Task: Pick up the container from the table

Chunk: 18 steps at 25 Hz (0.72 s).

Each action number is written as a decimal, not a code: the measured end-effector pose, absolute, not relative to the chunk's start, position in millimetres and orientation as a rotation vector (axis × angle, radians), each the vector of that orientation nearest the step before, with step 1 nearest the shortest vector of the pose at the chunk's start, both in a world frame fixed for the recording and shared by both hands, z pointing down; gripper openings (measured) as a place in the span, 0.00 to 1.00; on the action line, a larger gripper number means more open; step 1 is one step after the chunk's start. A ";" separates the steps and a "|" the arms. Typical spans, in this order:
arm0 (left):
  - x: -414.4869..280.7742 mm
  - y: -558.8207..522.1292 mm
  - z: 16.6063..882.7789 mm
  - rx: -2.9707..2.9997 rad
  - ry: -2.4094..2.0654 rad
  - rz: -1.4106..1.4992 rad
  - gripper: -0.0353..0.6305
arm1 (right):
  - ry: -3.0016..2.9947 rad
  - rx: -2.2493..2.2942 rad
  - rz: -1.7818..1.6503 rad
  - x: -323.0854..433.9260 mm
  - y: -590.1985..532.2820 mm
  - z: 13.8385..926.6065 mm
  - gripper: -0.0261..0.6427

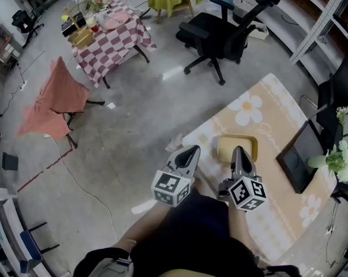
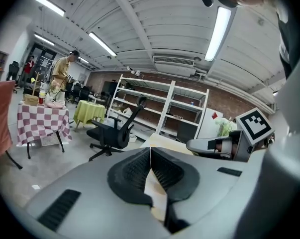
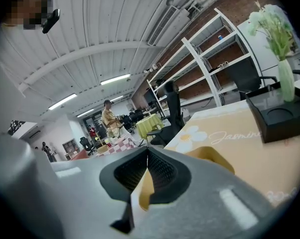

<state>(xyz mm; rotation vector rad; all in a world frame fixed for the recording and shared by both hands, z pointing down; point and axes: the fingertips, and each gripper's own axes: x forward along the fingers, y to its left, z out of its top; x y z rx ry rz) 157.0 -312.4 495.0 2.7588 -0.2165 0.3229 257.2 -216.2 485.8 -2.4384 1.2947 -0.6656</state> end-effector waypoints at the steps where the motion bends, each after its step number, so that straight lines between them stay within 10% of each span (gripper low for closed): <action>1: 160.0 -314.7 497.3 2.755 -0.207 0.328 0.07 | 1.281 -2.443 -0.666 259.4 -216.7 486.8 0.05; 18: 206.6 -306.1 493.9 2.803 0.083 0.404 0.07 | 0.980 -2.530 -0.605 289.0 -180.9 491.4 0.05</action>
